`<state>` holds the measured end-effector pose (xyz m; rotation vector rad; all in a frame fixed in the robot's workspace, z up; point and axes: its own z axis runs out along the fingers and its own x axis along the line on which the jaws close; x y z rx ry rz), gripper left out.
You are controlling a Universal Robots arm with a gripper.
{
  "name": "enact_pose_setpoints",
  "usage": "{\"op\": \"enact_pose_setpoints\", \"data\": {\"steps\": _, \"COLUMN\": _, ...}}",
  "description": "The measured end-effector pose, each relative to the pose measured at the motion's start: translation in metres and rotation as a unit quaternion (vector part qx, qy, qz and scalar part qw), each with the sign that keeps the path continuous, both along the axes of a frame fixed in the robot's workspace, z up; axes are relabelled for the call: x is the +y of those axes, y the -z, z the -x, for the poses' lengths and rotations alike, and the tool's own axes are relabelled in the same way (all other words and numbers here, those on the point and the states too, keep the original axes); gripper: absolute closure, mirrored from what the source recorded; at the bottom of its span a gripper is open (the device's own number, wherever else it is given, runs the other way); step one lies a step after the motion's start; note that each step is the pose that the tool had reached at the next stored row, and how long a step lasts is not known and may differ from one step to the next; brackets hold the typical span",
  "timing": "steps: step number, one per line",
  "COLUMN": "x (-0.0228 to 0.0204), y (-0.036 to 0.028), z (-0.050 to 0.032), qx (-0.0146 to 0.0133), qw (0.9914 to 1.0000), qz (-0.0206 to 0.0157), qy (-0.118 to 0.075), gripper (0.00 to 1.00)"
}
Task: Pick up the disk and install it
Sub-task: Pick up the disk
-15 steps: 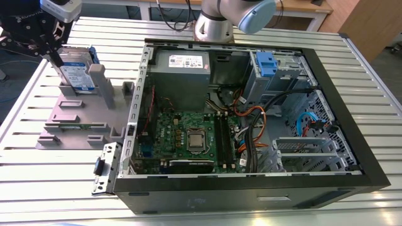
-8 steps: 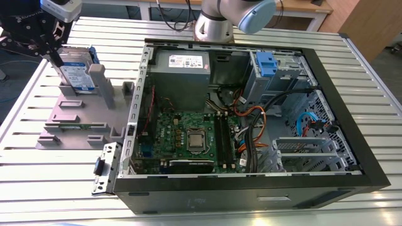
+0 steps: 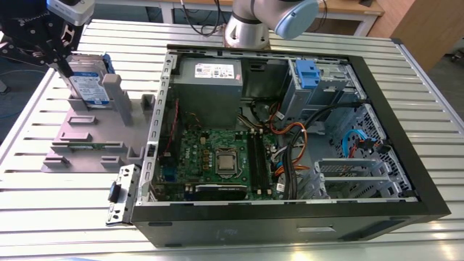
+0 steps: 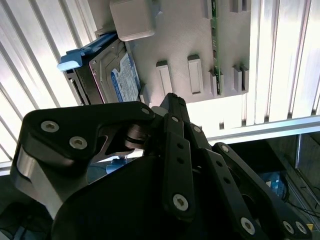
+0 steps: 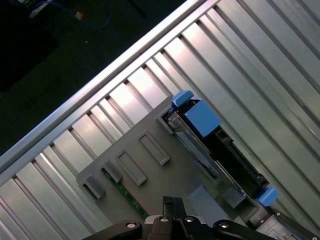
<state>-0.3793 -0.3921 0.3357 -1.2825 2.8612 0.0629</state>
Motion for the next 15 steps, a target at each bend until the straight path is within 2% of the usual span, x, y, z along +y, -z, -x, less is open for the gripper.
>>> {"op": "enact_pose_setpoints", "data": {"steps": 15, "x": 0.0, "y": 0.0, "z": 0.0, "qx": 0.0, "qw": 0.99998, "qz": 0.0, "qy": -0.007, "gripper": 0.89}}
